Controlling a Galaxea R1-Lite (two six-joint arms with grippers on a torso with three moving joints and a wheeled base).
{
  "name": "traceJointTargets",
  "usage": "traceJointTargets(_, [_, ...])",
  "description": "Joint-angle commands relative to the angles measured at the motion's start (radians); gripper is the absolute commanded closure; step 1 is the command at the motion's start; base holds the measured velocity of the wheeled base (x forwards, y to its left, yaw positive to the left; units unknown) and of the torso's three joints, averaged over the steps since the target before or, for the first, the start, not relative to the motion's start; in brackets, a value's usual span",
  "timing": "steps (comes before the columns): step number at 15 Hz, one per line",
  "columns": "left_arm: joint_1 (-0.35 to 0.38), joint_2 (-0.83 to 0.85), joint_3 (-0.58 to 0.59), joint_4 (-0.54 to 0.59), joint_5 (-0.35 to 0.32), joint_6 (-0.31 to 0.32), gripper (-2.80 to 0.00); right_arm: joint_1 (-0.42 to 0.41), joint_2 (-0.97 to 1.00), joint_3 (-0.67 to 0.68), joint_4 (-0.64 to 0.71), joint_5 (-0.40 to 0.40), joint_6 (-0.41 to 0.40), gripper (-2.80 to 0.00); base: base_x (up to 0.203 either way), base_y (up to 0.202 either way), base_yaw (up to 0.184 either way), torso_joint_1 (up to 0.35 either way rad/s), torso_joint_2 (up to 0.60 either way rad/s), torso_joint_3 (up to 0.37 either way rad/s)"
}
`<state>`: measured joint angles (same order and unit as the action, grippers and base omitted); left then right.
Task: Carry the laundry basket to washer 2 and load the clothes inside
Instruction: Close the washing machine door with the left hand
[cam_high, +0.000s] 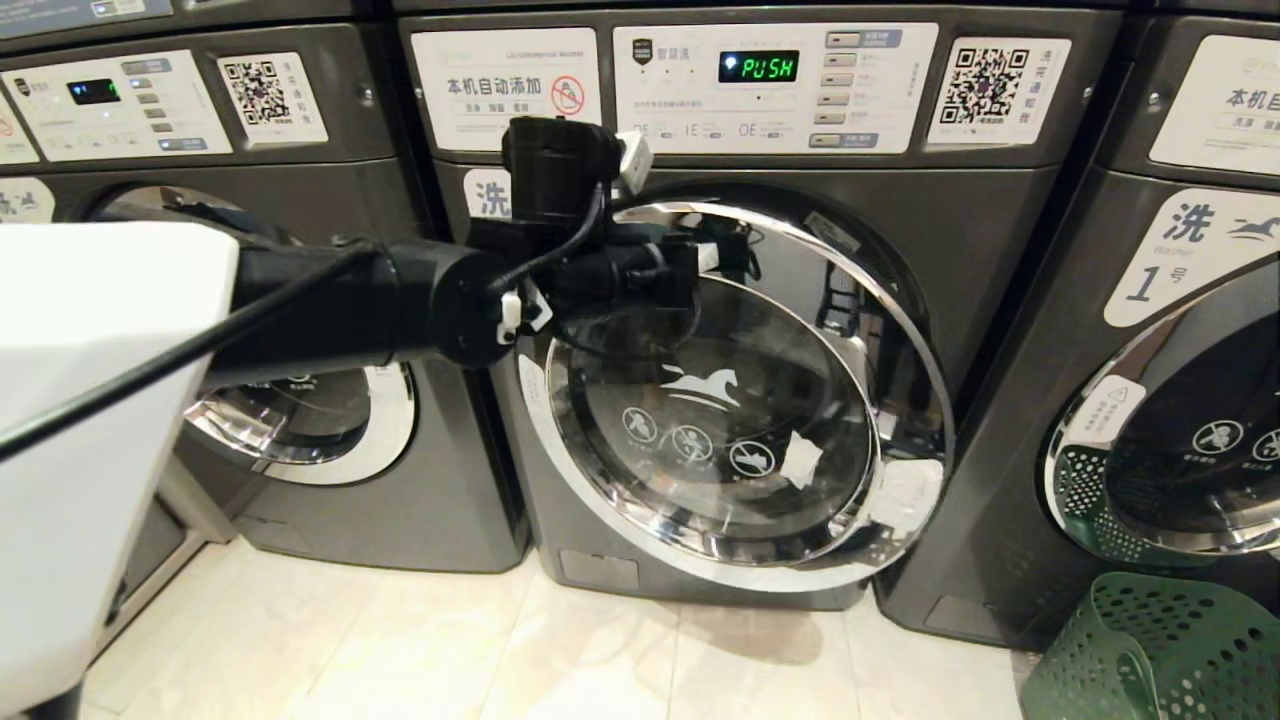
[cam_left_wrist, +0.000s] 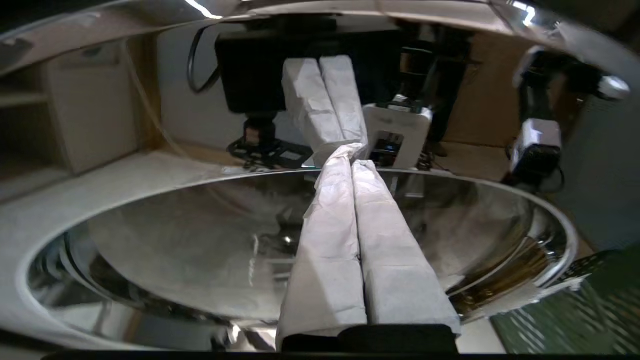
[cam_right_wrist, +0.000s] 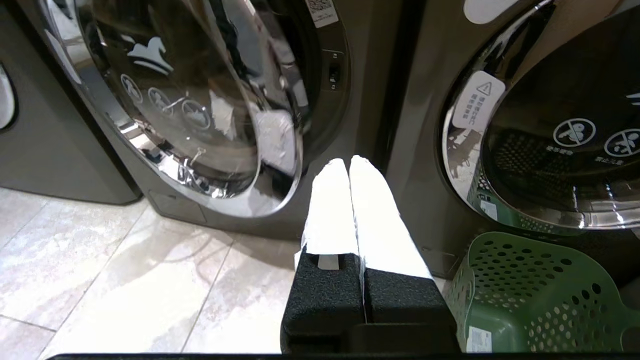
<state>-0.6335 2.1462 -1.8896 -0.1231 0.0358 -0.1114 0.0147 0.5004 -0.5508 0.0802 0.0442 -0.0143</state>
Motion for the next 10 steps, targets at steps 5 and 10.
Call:
traceJointTargets(5, [0.074,0.199,-0.01,-0.353,0.214,0.271,0.0,0.001,-0.047,0.059,0.001,-0.007,-0.064,0.0,0.0,0.0,0.0,0.0,0.0,0.0])
traceJointTargets(10, [-0.006,0.053,-0.008,-0.335,0.224,0.268,0.0,0.001,-0.014,-0.005,0.013,-0.002,-0.045,0.0,0.0,0.0,0.0,0.0,0.0,0.0])
